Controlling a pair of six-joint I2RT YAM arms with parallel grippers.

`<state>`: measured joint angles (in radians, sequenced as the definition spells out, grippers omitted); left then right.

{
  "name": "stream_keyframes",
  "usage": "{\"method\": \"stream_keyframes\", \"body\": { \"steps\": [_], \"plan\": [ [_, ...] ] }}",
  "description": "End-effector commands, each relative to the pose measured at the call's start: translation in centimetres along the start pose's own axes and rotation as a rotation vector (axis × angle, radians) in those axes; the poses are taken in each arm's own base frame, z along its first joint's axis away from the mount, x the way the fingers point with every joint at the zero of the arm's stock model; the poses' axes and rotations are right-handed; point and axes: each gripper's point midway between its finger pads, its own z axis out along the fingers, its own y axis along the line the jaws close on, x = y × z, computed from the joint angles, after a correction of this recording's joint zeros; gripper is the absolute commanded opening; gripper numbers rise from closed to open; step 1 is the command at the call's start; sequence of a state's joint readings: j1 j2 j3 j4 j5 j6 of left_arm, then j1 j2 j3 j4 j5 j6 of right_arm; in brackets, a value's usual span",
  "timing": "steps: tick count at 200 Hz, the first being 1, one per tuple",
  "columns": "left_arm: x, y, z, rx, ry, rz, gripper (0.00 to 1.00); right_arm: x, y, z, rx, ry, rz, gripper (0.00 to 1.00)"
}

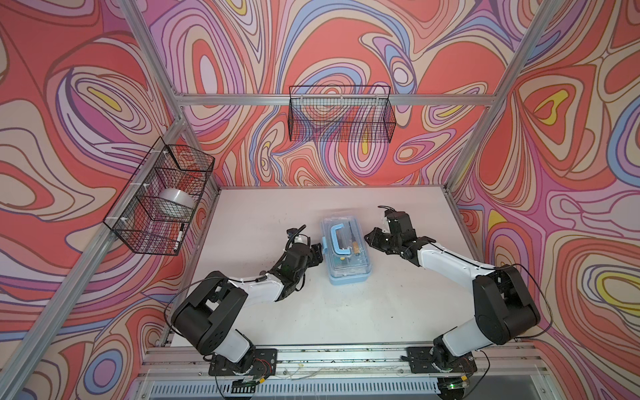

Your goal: Pack the tool kit

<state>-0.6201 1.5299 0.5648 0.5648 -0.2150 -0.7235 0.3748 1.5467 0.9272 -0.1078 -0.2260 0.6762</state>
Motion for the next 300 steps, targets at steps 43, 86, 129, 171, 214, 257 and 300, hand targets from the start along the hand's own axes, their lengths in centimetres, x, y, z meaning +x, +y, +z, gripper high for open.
{"method": "stream_keyframes", "body": {
  "steps": [43,86,129,171,214,257,300],
  "plan": [
    [-0.3,-0.5,-0.6,0.028,0.0,-0.058,0.74,1.1,0.7,0.0,-0.036,0.027,-0.005,0.2],
    [-0.6,-1.4,-0.8,0.071,0.006,-0.103,0.74,1.1,0.7,-0.1,-0.033,0.026,-0.01,0.2],
    [-0.7,-2.1,-0.9,0.102,0.016,-0.135,0.72,1.4,0.4,-0.1,-0.027,0.028,-0.011,0.2],
    [-0.5,-2.5,-0.9,0.12,0.035,-0.15,0.69,1.5,0.3,-0.1,-0.025,0.032,-0.014,0.2],
    [-0.6,-3.4,-1.0,0.16,0.043,-0.162,0.66,1.7,0.2,0.0,-0.02,0.037,-0.017,0.2],
    [-0.6,-3.9,-0.7,0.181,0.052,-0.181,0.62,1.9,-0.1,0.2,-0.011,0.046,-0.02,0.2],
    [-0.4,-4.7,-0.4,0.207,0.077,-0.165,0.56,2.1,-0.4,0.4,-0.001,0.052,-0.021,0.2]
  ]
}}
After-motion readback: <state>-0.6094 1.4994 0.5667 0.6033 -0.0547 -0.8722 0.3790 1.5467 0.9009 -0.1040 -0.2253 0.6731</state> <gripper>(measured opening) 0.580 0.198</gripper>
